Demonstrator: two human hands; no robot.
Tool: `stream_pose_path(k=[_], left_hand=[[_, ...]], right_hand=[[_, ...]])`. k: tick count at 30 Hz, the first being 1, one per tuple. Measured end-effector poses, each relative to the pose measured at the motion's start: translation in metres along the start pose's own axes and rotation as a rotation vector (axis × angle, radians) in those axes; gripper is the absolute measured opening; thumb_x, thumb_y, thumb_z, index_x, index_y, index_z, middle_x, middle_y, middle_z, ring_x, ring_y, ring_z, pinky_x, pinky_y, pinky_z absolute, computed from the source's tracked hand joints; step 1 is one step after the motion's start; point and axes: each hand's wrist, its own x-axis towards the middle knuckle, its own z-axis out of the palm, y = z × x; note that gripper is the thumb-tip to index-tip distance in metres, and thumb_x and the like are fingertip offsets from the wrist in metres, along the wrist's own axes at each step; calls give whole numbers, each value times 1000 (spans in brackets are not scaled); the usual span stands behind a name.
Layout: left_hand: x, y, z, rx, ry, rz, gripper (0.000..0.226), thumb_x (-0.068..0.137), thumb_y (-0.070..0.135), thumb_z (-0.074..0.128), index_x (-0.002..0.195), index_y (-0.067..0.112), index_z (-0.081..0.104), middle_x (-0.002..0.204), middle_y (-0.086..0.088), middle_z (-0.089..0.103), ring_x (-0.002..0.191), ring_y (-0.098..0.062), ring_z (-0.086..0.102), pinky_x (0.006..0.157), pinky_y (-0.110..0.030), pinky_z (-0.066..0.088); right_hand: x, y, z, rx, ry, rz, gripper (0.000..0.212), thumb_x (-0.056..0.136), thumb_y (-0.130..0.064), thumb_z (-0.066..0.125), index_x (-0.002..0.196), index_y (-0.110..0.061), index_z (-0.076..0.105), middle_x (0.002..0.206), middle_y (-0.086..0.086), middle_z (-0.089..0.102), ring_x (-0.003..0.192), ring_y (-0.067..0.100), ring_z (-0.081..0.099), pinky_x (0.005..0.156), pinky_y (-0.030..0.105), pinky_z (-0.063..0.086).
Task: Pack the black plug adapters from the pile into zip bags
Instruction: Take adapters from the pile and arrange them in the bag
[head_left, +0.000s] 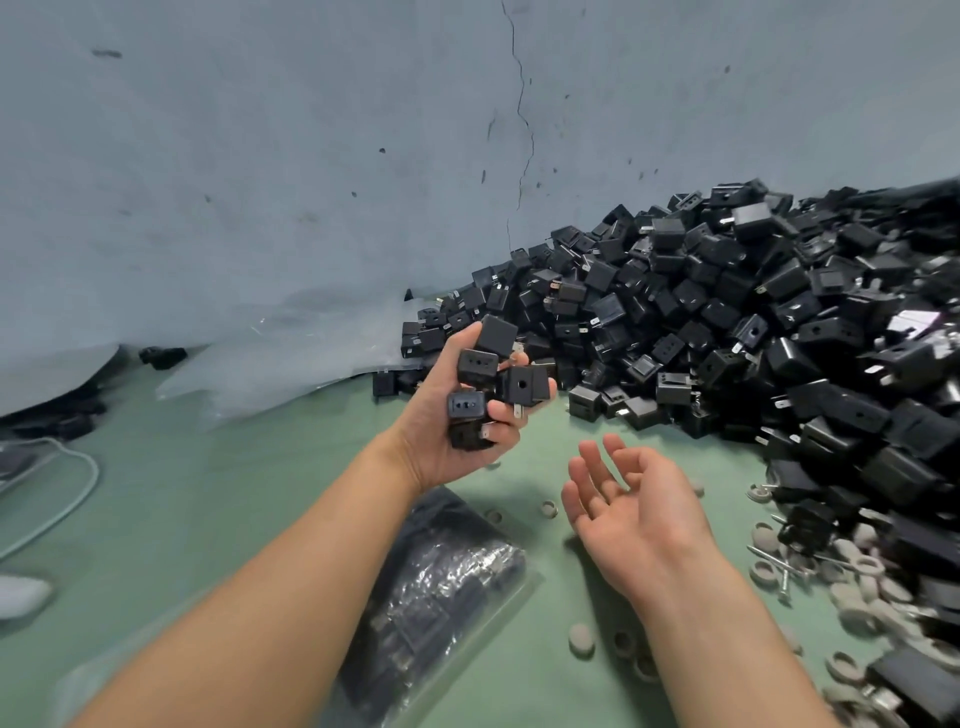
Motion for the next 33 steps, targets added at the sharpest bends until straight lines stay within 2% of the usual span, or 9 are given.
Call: stream_pose_path(k=[3, 6, 10, 16, 19, 24, 28, 30, 33], left_hand=[[-5, -9, 4, 3, -29, -15, 46, 88, 59, 64, 102, 15, 64, 118, -12, 59, 54, -9, 53, 45, -21, 46], [-3, -19, 7, 25, -10, -24, 46, 88, 58, 65, 103, 14, 63, 116, -10, 55, 53, -9, 53, 45, -21, 45], [0, -27, 10, 29, 21, -24, 45, 88, 55, 66, 102, 12, 63, 106, -7, 55, 54, -9, 55, 46, -19, 45], [4, -37, 15, 120, 112, -25, 47, 85, 55, 70, 100, 12, 61, 91, -5, 63, 54, -9, 55, 45, -18, 45], [6, -39, 17, 168, 162, -12, 49, 83, 57, 70, 101, 13, 60, 88, -3, 61, 53, -9, 55, 45, -19, 45], [8, -40, 21, 196, 200, 1, 50, 83, 57, 70, 102, 13, 60, 98, -5, 66, 53, -9, 56, 46, -19, 47], [7, -41, 30, 291, 270, 38, 50, 84, 63, 64, 98, 16, 71, 128, -3, 66, 57, -7, 54, 52, -20, 48], [6, -43, 42, 401, 349, 79, 51, 87, 66, 58, 91, 19, 78, 119, 1, 69, 58, -7, 55, 58, -22, 48], [2, -49, 64, 739, 568, 233, 54, 89, 63, 57, 97, 12, 73, 81, 7, 72, 61, -7, 62, 59, -23, 50]], right_hand=[[-3, 1, -1, -41, -80, -7, 23, 98, -17, 46, 112, -17, 64, 113, 8, 69, 103, 23, 65, 77, 36, 50], [-5, 5, 2, -118, -151, -7, 26, 96, -22, 53, 119, -19, 66, 120, 8, 68, 113, 26, 62, 83, 41, 51], [-5, 8, 8, -209, -170, -22, 19, 96, -27, 59, 112, -22, 69, 123, 9, 69, 116, 25, 63, 92, 42, 50], [-3, 15, 12, -222, -80, -79, 14, 96, -15, 61, 108, -18, 68, 79, 5, 77, 87, 19, 72, 95, 42, 53], [-1, 17, 12, -229, -53, -98, 17, 96, -15, 62, 112, -15, 68, 91, 6, 78, 81, 17, 71, 91, 41, 55], [3, 18, 11, -237, -10, -120, 20, 94, -15, 65, 114, -16, 68, 92, 2, 78, 75, 14, 73, 79, 37, 58], [2, 20, 11, -216, 4, -173, 37, 95, -18, 66, 130, -16, 56, 108, 3, 75, 76, 14, 74, 77, 36, 58], [3, 21, 12, -208, -10, -229, 40, 97, -19, 63, 132, -26, 45, 107, 2, 74, 78, 15, 72, 77, 36, 57], [-5, 23, 20, -199, -80, -182, 20, 102, -29, 53, 121, -27, 60, 98, 3, 73, 79, 17, 67, 68, 33, 54]])
